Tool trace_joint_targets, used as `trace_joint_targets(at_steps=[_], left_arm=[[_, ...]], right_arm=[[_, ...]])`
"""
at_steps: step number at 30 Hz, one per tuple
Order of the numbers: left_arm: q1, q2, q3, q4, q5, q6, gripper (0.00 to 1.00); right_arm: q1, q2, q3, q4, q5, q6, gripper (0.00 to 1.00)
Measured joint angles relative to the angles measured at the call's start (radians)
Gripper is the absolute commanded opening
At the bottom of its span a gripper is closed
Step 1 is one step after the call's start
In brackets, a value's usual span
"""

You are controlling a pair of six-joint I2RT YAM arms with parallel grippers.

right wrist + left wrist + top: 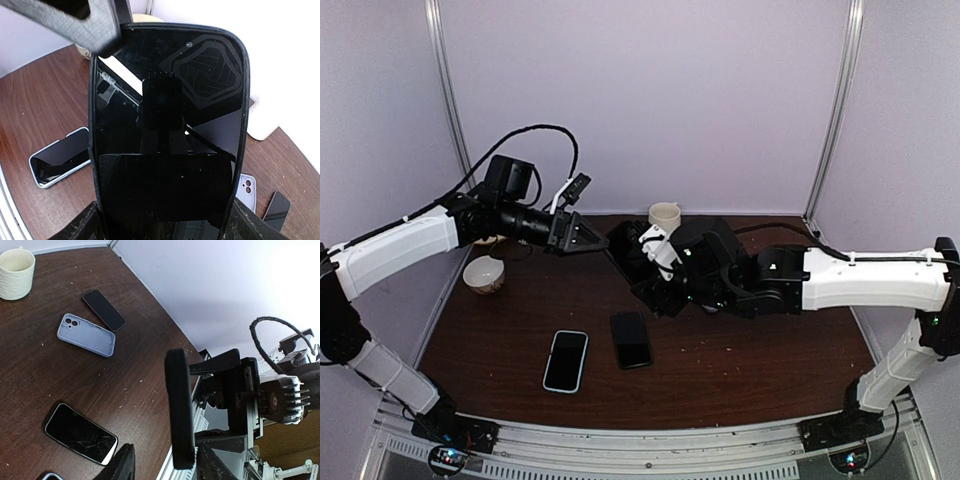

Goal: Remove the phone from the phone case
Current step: Pass from the right arm to the left

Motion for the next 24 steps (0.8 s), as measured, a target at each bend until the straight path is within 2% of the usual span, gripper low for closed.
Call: trace_joint_targets(at_steps=[5,13,19,21,24], left_arm=[[-0.008,0.012,0.000,0.004,0.000,-0.005,0.29],[-0.015,0.016,0.002,-0.026,-0.046,0.001,0.00],[-0.021,0.028,0.039,-0.073,-0.078,0.017,0.00],[-0.021,0.029,0.050,-0.080,-0.081,0.022,0.00],[-0.021,0.029,0.065,-0.097,-0.094,0.034,0.00]], right_arm=[[0.006,0.019,0.023,0.001,0.002,0.000,0.42],[0.017,0.073,0.047,-0.005,0.016,-0.003,0.42],[0.021,0.087,0.064,-0.015,0.042,0.001,0.45],[0.021,0.092,0.077,-0.025,0.048,0.003,0.56],[0.021,0.103,0.097,-0.038,0.057,0.011,0.89]])
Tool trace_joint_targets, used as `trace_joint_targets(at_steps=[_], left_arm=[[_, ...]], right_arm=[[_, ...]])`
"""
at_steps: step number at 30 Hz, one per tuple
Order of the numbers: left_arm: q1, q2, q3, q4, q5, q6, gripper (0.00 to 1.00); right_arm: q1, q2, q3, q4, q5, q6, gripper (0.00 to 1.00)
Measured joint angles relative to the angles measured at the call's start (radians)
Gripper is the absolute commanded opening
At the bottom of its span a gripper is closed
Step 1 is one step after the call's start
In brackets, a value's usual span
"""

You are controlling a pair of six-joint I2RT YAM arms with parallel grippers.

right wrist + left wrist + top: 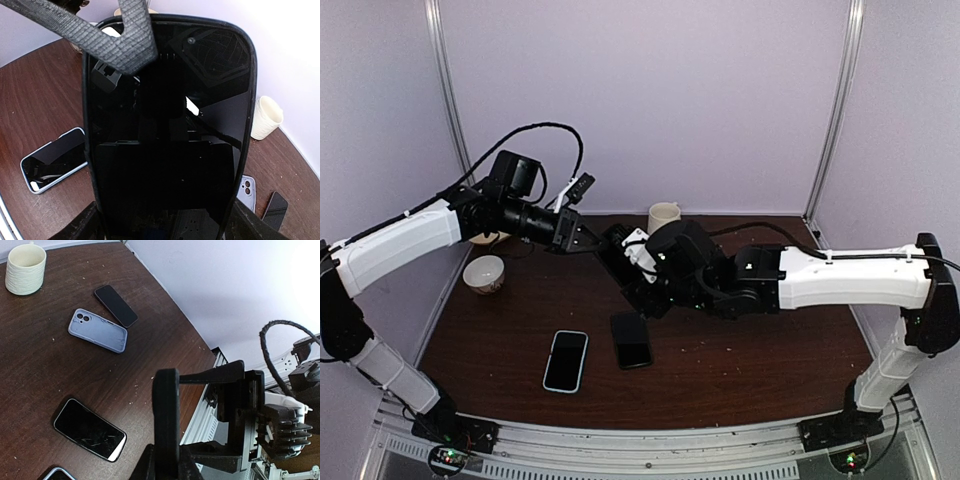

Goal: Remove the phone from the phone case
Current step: Pass from the right arm to the left, then pass from the left arm to the right

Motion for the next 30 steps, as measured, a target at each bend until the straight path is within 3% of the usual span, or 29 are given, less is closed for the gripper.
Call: trace_joint_targets(at_steps=[1,3,9,13,18,24,30], left_arm=[[0.000,-0.001,0.001,-0.002,-0.002,0.004,0.00],[-0.003,-0.003,0.001,-0.007,-0.008,0.018,0.00],[0.000,-0.033,-0.023,-0.036,-0.069,0.074,0.00],[0.006,-0.102,-0.061,-0.010,-0.056,0.090,0.00],[0.017,-0.181,-0.086,0.082,0.013,0.085,0.00],[0.020,-0.201,-0.086,0.208,0.115,0.030,0.00],[0.020,-0.204,-0.086,0.317,0.190,-0.065,0.00]], right_arm=[[0.000,0.003,0.006,-0.008,0.001,0.004,0.95],[0.002,0.004,0.011,-0.015,0.003,0.021,0.99],[-0.008,-0.032,0.018,-0.019,-0.044,0.086,0.99],[-0.050,-0.146,-0.091,0.035,-0.188,0.151,1.00],[-0.140,-0.274,-0.217,0.137,-0.381,0.227,0.99],[-0.148,-0.337,-0.304,0.293,-0.560,0.291,0.99],[-0.150,-0.355,-0.360,0.477,-0.641,0.362,0.90]])
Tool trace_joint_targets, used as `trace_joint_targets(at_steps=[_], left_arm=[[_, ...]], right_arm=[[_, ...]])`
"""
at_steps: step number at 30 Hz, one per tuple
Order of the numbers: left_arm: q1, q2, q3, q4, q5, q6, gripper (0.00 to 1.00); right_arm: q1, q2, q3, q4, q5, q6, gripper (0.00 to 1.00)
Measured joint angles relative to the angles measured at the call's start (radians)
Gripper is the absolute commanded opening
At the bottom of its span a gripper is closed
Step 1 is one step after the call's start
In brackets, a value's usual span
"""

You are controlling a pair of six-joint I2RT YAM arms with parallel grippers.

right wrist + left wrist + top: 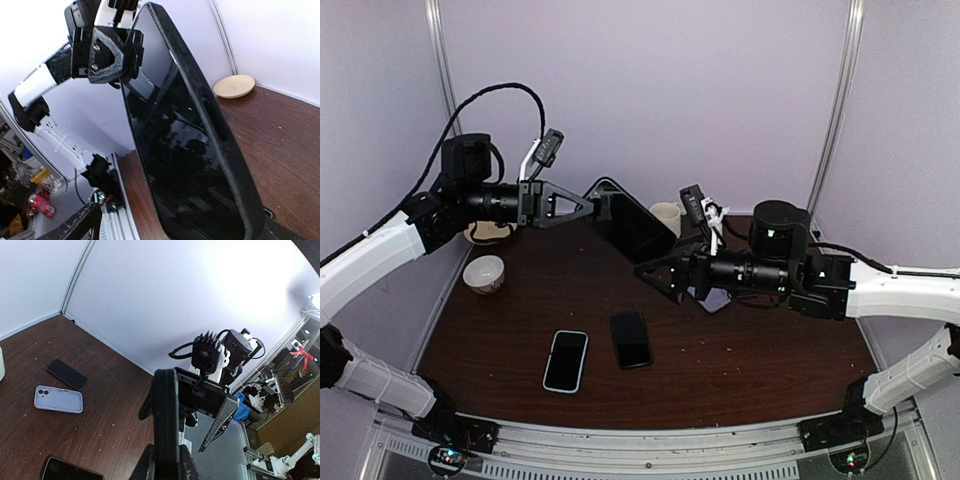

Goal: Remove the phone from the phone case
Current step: Pass from the left arm to the right

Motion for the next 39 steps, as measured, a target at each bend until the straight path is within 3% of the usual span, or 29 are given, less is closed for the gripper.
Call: trace_joint_targets(at_steps=[12,18,39], left_arm=[[0.000,-0.051,0.000,0.183,0.050,-0.147,0.00],[0.000,-0.056,0.000,0.267,0.049,-0.198,0.00],[0.000,-0.045,0.002,0.360,0.082,-0.254,0.00]], right_arm=[[-0.007,-0.053,-0.061,0.345,-0.063,0.108,0.55],[-0.025,-0.048,-0.056,0.462,-0.069,0.143,0.42],[-0.057,0.070,0.076,0.508,-0.225,0.215,0.12]])
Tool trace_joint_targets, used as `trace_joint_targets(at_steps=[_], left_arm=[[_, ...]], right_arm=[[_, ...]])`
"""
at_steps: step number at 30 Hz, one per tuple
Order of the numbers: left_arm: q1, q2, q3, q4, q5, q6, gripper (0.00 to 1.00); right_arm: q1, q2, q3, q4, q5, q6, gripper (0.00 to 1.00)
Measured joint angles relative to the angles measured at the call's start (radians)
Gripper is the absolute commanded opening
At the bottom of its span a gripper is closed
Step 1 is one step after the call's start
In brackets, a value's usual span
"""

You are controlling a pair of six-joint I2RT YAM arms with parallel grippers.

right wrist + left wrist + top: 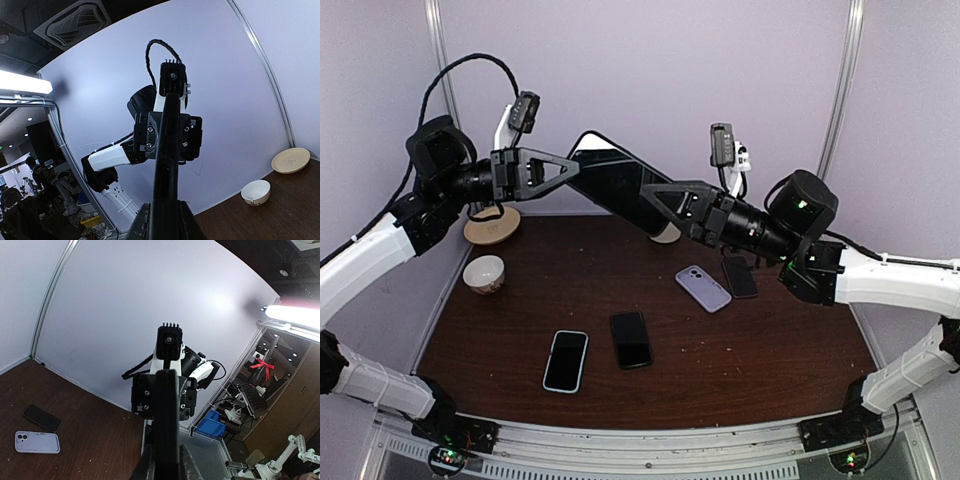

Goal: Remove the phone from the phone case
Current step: Pass from the left arm to the right

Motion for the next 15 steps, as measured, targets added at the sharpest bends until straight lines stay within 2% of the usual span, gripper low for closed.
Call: trace_joint_targets(at_steps=[2,6,7,9,11,15], left_arm=[[0.000,0.000,0.000,0.002,0.001,0.000,0.00],[0.000,0.001,0.000,0.003,0.002,0.008,0.00],[0.000,0.001,0.000,0.003,0.002,0.011,0.09],[0.000,0.000,0.000,-0.001,0.007,0.029,0.37],[0.000,-0.003,0.000,-0.025,0.011,0.071,0.57],[0.000,-0.024,0.000,-0.140,0.015,0.212,0.66]], right_arm=[[-0.002,0.000,0.000,-0.002,0.000,0.002,0.01],[-0.006,0.002,0.007,-0.023,0.002,-0.003,0.00],[-0.006,0.002,0.012,-0.032,0.000,-0.006,0.00],[-0.006,0.000,0.014,-0.041,-0.002,-0.018,0.00],[-0.005,-0.005,0.015,-0.070,-0.013,-0.038,0.00],[0.006,-0.024,0.015,-0.216,-0.027,-0.104,0.00]])
